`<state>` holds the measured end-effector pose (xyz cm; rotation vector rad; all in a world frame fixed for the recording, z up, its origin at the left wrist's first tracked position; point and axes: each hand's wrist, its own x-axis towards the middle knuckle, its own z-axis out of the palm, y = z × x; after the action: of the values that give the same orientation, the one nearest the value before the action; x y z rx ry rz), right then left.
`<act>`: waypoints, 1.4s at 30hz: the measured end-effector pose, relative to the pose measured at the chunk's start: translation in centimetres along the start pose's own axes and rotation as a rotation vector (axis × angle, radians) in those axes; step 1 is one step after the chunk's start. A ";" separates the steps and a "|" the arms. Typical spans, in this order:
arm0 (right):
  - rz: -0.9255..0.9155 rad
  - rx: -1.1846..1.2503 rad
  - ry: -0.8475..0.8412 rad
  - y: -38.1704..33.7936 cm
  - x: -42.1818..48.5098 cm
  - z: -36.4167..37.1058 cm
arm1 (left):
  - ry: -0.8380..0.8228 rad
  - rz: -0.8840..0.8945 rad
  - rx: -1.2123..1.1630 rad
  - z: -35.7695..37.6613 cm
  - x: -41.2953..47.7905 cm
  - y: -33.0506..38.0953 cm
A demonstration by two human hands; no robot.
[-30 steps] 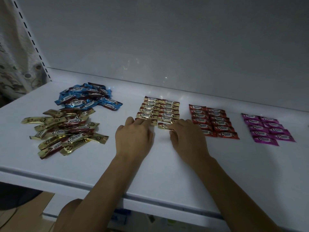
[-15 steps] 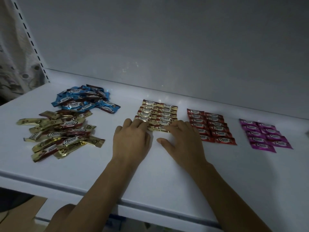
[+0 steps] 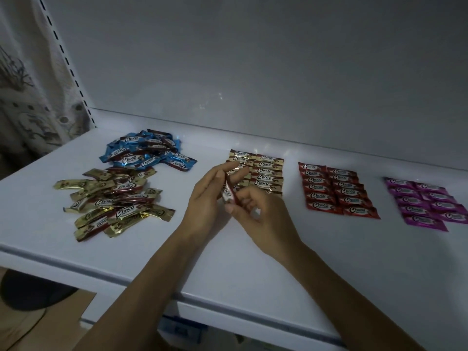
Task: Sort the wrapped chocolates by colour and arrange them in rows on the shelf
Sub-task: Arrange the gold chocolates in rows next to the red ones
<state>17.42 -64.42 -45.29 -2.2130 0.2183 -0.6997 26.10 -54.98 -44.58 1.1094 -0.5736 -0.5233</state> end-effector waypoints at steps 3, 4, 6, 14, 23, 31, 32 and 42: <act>0.143 0.169 0.163 0.8 0.4 -0.4 | 0.042 0.158 0.242 0.0 0.0 -0.2; 0.153 0.196 0.230 1.3 0.5 -0.6 | 0.048 0.202 0.307 0.0 0.0 -0.3; 0.136 0.184 0.281 1.9 0.6 -0.7 | 0.066 0.259 0.412 -0.2 0.0 -0.5; 0.162 0.215 0.257 2.5 0.4 -0.9 | 0.205 0.218 0.398 -0.2 -0.2 -0.5; 0.130 0.036 0.141 1.2 -0.3 -1.0 | 0.349 0.190 0.763 -0.6 -0.5 -0.9; -0.055 -0.390 0.019 1.6 -0.5 -0.6 | 0.442 -0.002 1.321 0.1 -0.2 -1.1; -0.103 -0.446 -0.003 1.6 -0.5 -0.5 | 0.441 0.005 1.326 0.0 -0.2 -1.2; -0.158 -0.615 -0.073 2.1 -0.9 0.3 | 0.379 0.009 1.422 -0.4 0.1 -2.0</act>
<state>16.99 -65.31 -47.33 -2.8622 0.2474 -0.6984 26.17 -55.51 -46.57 2.4704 -0.5896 0.2253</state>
